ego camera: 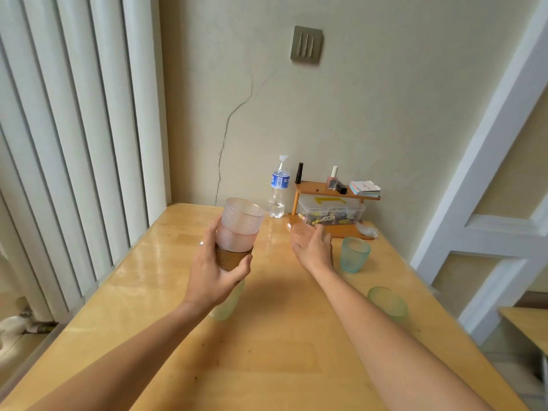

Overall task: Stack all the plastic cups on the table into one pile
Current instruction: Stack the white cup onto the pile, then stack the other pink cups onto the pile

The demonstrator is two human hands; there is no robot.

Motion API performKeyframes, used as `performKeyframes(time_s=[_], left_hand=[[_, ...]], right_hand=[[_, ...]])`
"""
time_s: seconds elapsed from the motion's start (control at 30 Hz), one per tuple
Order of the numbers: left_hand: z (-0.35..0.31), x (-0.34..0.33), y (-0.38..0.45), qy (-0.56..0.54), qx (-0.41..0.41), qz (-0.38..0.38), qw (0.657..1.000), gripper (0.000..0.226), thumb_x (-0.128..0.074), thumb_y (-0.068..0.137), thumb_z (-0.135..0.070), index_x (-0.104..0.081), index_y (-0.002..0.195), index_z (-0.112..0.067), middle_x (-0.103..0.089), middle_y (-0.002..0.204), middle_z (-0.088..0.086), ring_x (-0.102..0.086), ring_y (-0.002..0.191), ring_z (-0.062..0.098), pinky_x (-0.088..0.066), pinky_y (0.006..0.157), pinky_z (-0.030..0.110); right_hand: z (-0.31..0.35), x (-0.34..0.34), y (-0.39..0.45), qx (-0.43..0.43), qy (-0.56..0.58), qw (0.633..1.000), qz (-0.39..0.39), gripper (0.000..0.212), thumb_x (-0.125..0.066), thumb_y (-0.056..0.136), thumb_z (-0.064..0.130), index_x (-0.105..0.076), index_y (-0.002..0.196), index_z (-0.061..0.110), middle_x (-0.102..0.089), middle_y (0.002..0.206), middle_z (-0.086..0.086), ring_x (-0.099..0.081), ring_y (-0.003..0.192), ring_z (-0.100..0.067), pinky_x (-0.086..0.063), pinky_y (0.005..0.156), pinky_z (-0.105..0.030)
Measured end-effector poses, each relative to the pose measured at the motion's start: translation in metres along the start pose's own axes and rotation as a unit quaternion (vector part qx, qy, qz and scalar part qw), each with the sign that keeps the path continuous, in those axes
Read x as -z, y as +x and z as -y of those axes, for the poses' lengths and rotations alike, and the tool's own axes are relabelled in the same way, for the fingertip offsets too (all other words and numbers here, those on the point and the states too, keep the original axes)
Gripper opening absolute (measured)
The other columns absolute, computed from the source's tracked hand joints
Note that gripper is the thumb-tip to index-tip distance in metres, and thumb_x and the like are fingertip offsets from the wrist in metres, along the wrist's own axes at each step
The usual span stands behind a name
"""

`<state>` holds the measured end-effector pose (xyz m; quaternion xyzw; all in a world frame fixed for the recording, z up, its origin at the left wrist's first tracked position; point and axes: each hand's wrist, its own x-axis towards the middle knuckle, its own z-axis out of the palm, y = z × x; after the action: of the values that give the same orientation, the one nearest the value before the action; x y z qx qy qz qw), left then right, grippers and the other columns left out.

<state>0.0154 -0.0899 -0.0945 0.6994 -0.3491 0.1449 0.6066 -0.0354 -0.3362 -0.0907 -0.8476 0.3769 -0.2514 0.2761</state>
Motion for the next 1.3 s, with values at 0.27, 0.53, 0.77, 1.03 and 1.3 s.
performKeyframes(time_s=[0.27,0.53,0.77,1.03,1.3], left_hand=[[0.003,-0.014,0.02,0.004,-0.025,0.006,1.0,0.09,-0.077,0.074,-0.044,-0.042,0.153,-0.02,-0.064,0.118,-0.021,-0.061,0.106,-0.001,-0.045,0.088,0.009],[0.013,-0.026,0.029,0.02,-0.029,0.01,0.999,0.092,-0.077,0.075,-0.045,-0.04,0.155,-0.022,-0.065,0.126,-0.01,-0.061,0.107,0.013,-0.047,0.093,0.019],[0.011,-0.025,0.026,0.033,-0.025,0.035,0.999,0.093,-0.076,0.075,-0.047,-0.038,0.156,-0.021,-0.065,0.132,-0.008,-0.062,0.108,0.014,-0.048,0.094,0.025],[0.003,-0.019,0.018,0.029,-0.018,0.073,0.997,0.096,-0.079,0.079,-0.042,-0.029,0.16,-0.026,-0.063,0.141,-0.004,-0.062,0.12,0.016,-0.049,0.098,0.025],[-0.005,-0.013,0.009,0.035,-0.018,0.102,0.994,0.095,-0.082,0.086,-0.039,-0.024,0.161,-0.025,-0.054,0.153,-0.008,-0.053,0.136,0.011,-0.037,0.105,0.009]], right_hand=[[-0.014,-0.031,0.025,-0.022,0.048,0.999,0.003,0.077,-0.08,0.082,0.028,-0.031,0.139,0.015,-0.047,0.139,-0.021,-0.053,0.122,-0.043,-0.049,0.096,-0.047],[-0.011,-0.03,0.03,0.013,0.078,0.995,-0.055,0.065,-0.082,0.08,0.019,-0.037,0.124,0.008,-0.058,0.131,-0.022,-0.06,0.114,-0.04,-0.05,0.086,-0.04],[0.017,-0.003,0.016,0.084,0.096,0.991,-0.027,0.07,-0.081,0.081,0.028,-0.037,0.133,0.013,-0.056,0.135,-0.016,-0.056,0.119,-0.037,-0.048,0.088,-0.037],[0.08,0.056,-0.008,0.198,0.164,0.964,-0.068,0.071,-0.081,0.074,0.039,-0.038,0.129,0.027,-0.058,0.123,-0.001,-0.061,0.108,-0.028,-0.055,0.088,-0.044],[0.115,0.09,-0.039,0.258,0.218,0.938,-0.075,0.072,-0.084,0.078,0.033,-0.04,0.135,0.023,-0.056,0.129,0.002,-0.058,0.115,-0.022,-0.057,0.088,-0.037]])
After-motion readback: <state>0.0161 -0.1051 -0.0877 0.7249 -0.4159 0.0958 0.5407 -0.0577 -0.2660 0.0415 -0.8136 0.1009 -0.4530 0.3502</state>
